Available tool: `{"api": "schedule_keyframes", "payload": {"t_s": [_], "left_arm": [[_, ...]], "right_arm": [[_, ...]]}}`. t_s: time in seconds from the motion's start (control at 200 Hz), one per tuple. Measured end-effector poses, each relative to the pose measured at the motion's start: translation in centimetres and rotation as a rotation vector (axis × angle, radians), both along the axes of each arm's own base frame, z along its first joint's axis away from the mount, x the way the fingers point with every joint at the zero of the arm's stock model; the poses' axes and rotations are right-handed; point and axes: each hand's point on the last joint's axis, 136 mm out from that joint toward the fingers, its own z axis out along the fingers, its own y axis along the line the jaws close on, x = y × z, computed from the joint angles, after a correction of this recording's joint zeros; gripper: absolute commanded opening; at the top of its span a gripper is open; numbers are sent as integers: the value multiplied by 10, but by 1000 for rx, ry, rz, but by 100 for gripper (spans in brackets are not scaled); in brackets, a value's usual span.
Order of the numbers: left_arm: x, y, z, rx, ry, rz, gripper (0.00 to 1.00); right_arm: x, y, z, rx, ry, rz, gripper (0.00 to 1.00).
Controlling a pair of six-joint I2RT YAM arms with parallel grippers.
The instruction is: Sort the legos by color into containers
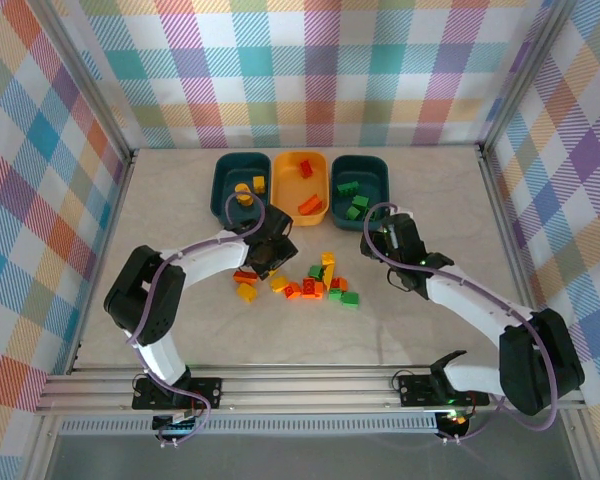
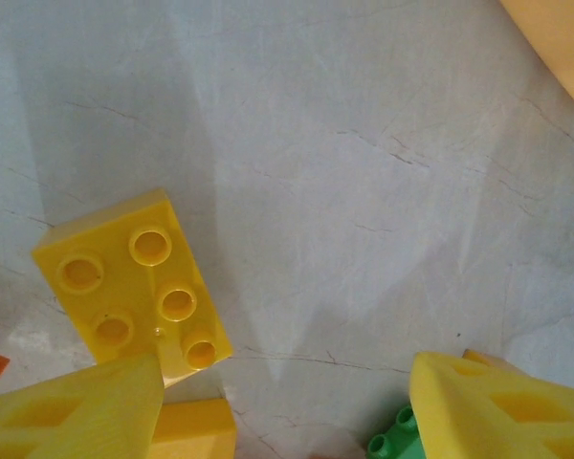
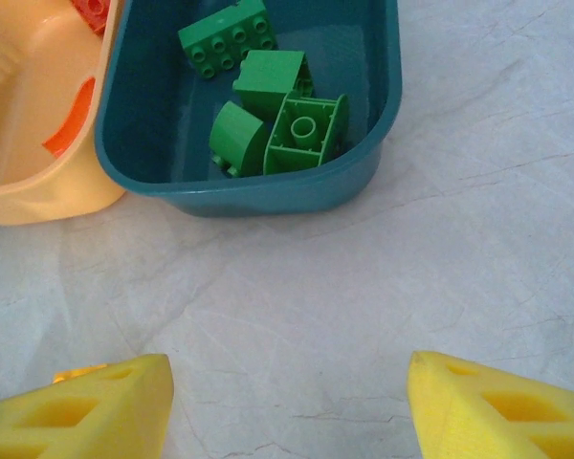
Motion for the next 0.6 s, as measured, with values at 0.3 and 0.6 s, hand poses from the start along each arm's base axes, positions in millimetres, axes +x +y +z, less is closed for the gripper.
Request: {"api": "schedule_keyframes", "payload": {"t_s": [0.3, 0.6], "left_arm": [[-3, 7, 1, 49, -34, -2, 77], [-14, 15, -1, 87, -29, -7, 76]], "right_arm": [[5, 1, -7, 18, -1, -25, 66], [7, 3, -24, 22, 36, -33, 65]]}}
